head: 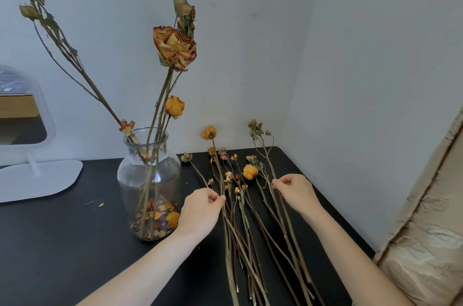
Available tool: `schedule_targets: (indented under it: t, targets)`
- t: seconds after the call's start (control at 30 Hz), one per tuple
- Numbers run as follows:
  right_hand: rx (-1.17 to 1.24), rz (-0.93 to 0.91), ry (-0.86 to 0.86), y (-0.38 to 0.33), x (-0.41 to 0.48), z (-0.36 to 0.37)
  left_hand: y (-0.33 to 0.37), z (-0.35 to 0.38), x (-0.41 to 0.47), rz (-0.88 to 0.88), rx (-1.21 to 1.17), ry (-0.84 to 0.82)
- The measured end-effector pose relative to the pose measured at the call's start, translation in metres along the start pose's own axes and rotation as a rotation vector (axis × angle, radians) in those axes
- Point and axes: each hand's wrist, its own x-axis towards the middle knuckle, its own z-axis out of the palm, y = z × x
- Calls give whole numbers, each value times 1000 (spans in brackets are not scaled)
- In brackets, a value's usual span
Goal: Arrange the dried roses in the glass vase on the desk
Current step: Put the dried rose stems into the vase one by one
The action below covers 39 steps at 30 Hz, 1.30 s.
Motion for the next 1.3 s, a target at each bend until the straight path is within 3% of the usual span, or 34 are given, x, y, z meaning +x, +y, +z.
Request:
schedule_targets:
  t: [0.27,0.63,0.77,0.97,1.3]
  targets:
    - [66,-67,55,-14,-3,-5,18,-15,-15,163,-85,7]
    - [275,-216,152,-56,-27,-6,32,-61,-67,533,-84,55]
    - [325,-251,160,-75,-41,-7,29,-89,-91,576,-82,71]
    - [369,-325,175,-103,-63,-5,25,-144,-111,476,-198,210]
    - [451,-422,98,-146,-96,1,52,-202,-72,509,-272,647]
